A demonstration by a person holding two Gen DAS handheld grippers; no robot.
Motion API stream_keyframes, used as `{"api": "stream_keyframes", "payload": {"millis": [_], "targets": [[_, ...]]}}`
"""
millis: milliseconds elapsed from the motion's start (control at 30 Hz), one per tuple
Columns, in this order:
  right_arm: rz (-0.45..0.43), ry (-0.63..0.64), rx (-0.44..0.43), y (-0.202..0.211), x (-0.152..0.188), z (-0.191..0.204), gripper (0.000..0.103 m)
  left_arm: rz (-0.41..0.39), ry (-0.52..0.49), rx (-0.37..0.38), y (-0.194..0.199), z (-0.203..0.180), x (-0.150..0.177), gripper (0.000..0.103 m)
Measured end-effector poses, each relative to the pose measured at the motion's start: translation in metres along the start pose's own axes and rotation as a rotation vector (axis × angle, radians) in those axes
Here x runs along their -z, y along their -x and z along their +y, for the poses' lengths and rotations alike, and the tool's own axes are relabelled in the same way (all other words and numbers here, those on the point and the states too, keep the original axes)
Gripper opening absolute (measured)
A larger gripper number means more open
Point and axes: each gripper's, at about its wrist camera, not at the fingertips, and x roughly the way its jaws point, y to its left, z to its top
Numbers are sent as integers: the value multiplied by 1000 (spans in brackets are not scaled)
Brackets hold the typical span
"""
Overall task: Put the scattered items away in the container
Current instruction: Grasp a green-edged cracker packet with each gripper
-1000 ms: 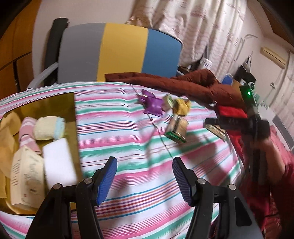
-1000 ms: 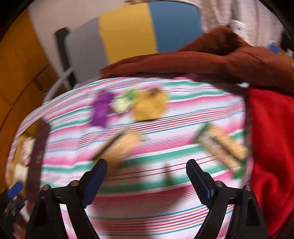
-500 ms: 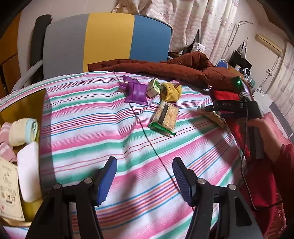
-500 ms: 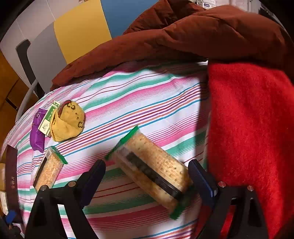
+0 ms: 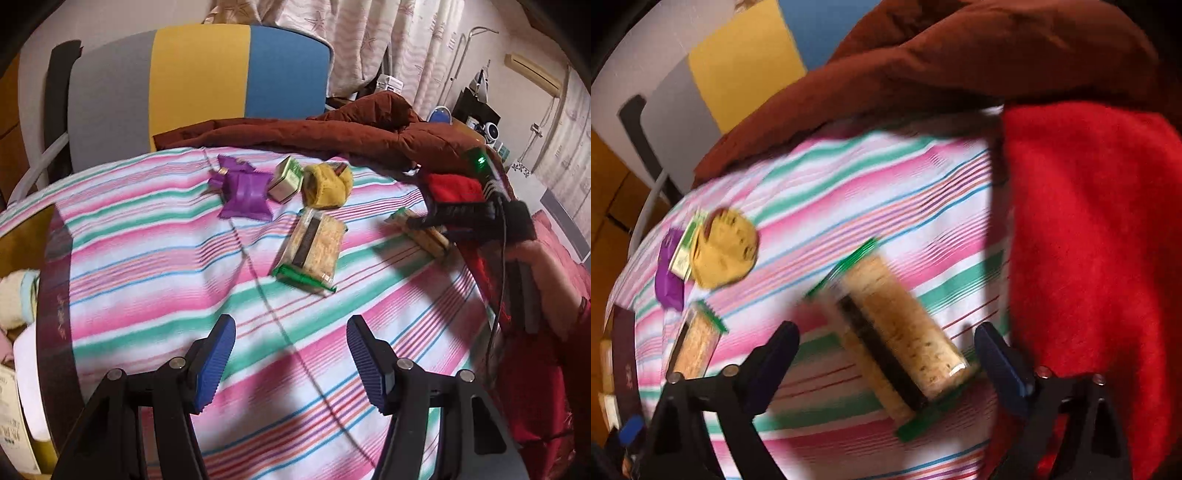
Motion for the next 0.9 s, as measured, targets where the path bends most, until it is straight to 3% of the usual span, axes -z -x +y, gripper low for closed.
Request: {"api": "stream_keyframes", "payload": {"millis": [100,233,333,667,767,833,900], "targets": [[22,92,60,-5,5,17,72,-1,-31,-12,-9,-7,-10,63],[27,183,103,-5,12,34,60,-2,-69,-43,-25,-16,-26,63],[21,187,85,-1,14,36,50,0,-95,-48,-39,-22,-38,63],[21,141,32,9,19,30,56,88,-268,-92,-97,-45,-56,63],[18,149,39,6,18,31,56,117,-261,-100,-111,-41,-53,63],[16,165,52,6,18,35,56,73,-225,-74,-109,-35,-51,62],[12,173,69,8,20,37,50,43,-196,-73,-107,-30,-49,53]]}}
